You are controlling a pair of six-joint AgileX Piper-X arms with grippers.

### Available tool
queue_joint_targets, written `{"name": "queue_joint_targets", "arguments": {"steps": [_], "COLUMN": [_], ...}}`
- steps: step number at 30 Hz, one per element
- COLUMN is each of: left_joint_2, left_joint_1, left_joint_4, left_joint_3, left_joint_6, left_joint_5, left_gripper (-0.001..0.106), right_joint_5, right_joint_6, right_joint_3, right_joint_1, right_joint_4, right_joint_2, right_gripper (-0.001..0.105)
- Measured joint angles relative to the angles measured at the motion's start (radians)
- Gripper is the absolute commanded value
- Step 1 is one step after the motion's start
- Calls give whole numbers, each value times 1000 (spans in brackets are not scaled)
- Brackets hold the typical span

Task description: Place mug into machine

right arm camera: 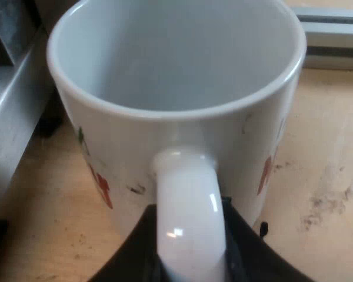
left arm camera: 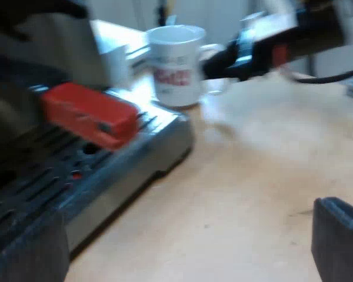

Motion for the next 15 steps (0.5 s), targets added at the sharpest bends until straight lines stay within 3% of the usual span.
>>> {"name": "queue_joint_targets", "arguments": {"steps": [7, 9, 14, 15], "left_joint_2": [0, 0, 1, 1], "left_joint_1": [0, 0, 0, 0], "left_joint_4": [0, 0, -5, -12], "left_joint_3": [0, 0, 12, 20], "left_joint_6": [0, 0, 0, 0], "left_joint_5": [-78, -126, -205, -209], "left_gripper": [85, 85, 85, 85], "right_joint_5": [-2, -2, -2, 1], "right_joint_6": [-42, -46, -46, -47], "right_joint_3": [16, 16, 16, 15], "right_joint_1": [41, 65, 111, 161], "right_joint_4": [289, 389, 536, 656], "right_joint_2": [-346, -472, -625, -727], "right_gripper": [0, 0, 0, 0]}}
